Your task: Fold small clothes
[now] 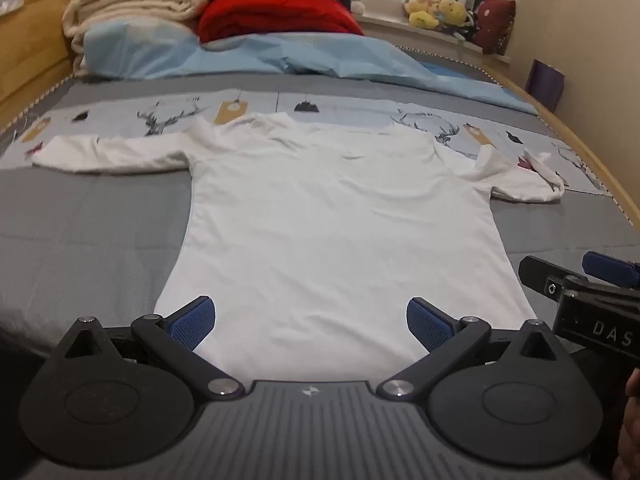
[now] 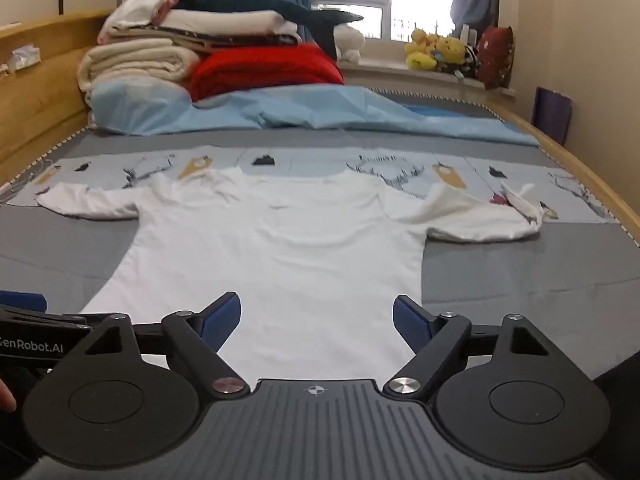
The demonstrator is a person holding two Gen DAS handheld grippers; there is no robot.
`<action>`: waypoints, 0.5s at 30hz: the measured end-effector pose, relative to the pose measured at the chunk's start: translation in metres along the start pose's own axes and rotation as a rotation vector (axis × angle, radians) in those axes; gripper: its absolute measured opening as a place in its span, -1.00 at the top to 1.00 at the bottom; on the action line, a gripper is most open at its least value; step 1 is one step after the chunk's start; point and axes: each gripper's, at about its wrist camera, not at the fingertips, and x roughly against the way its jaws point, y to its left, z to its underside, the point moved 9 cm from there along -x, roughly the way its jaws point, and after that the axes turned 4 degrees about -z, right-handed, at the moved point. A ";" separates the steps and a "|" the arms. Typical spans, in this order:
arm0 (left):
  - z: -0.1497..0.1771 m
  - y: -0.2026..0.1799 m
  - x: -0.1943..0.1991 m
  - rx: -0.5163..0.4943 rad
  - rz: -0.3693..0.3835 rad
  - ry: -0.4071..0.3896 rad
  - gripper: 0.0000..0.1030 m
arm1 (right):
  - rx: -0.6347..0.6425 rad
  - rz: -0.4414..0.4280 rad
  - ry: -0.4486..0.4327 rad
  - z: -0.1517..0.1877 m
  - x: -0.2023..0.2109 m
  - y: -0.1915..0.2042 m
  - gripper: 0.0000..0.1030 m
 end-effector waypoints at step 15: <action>-0.016 -0.010 -0.004 0.005 0.041 -0.082 -0.98 | 0.052 -0.044 -0.016 0.000 -0.006 0.009 -0.44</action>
